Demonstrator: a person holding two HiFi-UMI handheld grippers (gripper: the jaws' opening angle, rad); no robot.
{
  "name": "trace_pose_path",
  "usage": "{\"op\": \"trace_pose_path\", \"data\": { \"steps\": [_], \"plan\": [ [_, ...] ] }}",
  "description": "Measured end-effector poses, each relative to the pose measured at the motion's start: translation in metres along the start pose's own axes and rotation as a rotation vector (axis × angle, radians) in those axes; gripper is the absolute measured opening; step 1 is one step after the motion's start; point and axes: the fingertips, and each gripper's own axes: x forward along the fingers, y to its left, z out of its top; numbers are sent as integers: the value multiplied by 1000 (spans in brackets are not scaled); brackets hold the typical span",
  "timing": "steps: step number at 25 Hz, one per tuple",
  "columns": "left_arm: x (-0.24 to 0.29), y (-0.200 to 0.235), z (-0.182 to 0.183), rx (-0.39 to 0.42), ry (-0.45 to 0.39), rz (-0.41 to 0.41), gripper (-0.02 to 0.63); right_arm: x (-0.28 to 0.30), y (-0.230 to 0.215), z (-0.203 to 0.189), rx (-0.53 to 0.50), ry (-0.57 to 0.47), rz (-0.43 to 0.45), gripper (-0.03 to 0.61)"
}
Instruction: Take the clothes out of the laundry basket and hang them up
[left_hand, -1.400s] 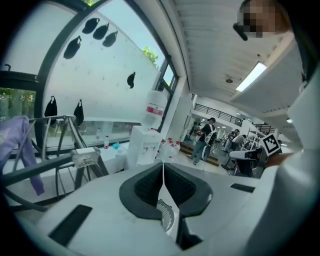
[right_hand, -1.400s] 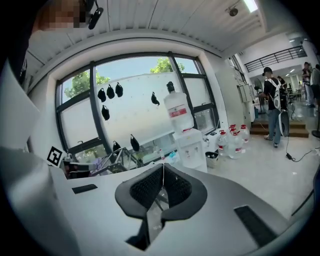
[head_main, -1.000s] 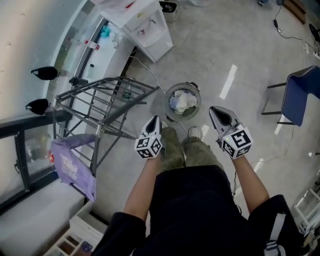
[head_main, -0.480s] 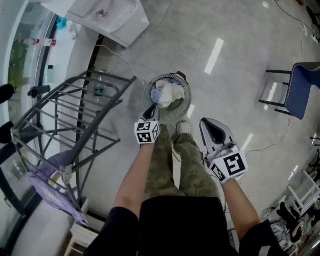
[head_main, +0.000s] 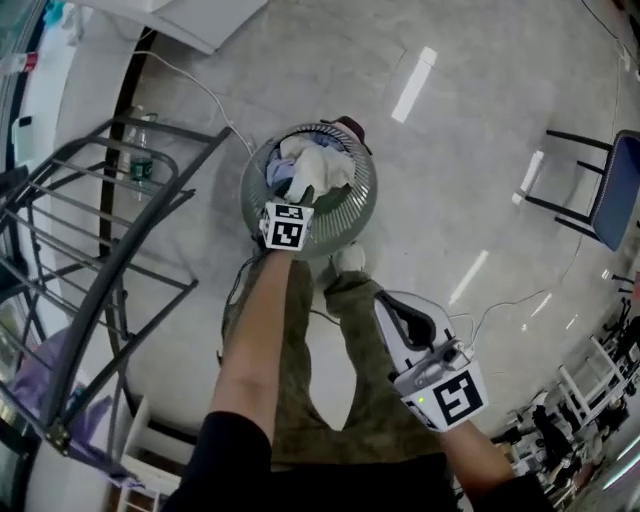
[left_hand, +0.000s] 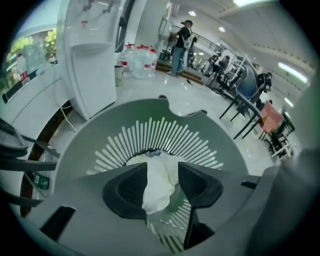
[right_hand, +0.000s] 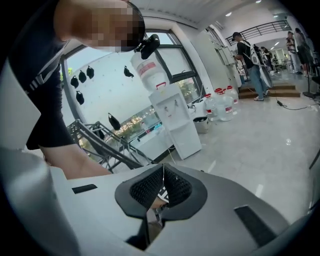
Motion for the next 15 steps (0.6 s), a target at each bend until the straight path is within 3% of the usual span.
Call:
{"op": "trace_pose_path", "data": {
  "steps": [2, 6, 11, 15],
  "plan": [
    [32, 5, -9, 32, 40, 4, 186, 4, -13, -20, -27, 16, -7, 2],
    [88, 9, -33, -6, 101, -18, 199, 13, -41, -41, -18, 27, -26, 2],
    [138, 23, -68, 43, 190, -2, 215, 16, -64, -24, 32, -55, -24, 2],
    [160, 25, -96, 15, 276, -57, 208, 18, -69, -6, 44, -82, -29, 2]
  ]
}}
